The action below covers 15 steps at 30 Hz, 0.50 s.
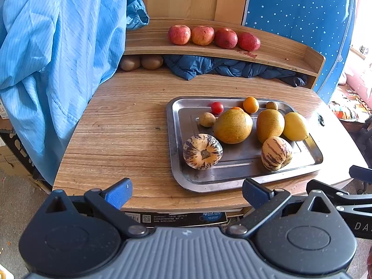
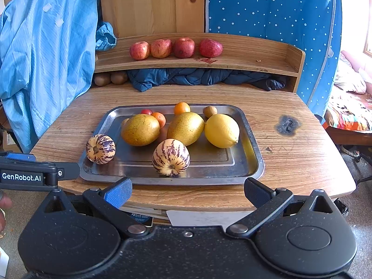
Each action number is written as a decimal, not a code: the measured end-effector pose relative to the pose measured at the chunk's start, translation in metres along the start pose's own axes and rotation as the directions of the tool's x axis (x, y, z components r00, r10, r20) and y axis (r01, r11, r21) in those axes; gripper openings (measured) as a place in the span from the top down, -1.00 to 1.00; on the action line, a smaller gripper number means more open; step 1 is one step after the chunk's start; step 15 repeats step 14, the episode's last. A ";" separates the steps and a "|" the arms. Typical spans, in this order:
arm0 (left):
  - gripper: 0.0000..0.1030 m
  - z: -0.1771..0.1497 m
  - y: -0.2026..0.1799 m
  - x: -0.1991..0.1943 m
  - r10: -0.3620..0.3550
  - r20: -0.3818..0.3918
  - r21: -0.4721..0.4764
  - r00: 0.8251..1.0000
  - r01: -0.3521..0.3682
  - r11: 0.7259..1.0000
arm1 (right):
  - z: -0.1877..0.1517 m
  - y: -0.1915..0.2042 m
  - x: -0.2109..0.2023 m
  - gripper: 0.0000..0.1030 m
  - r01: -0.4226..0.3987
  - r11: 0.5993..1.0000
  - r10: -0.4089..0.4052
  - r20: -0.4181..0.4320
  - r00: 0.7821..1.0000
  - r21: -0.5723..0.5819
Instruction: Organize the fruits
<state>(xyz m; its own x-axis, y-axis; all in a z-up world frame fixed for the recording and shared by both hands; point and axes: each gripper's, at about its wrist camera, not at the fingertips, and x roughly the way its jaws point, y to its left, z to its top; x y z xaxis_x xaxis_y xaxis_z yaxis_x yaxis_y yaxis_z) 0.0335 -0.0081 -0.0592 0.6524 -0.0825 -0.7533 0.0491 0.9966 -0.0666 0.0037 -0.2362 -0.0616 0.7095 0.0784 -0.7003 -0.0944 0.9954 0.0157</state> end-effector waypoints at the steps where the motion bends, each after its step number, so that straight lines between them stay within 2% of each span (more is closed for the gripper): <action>1: -0.99 0.000 0.000 0.000 0.000 0.000 0.000 1.000 0.000 1.000 | 0.000 0.000 0.000 -0.98 0.000 1.000 0.000 0.001 1.000 0.000; 10: -0.99 0.000 -0.003 0.001 0.055 -0.027 0.020 0.998 -0.054 0.998 | -0.001 -0.002 0.000 -0.98 0.001 1.000 -0.001 0.000 1.000 -0.001; 15: -0.99 0.001 -0.002 0.001 0.019 -0.038 0.013 0.999 -0.018 1.000 | -0.001 -0.002 0.000 -0.98 0.001 1.000 -0.001 0.000 1.000 -0.001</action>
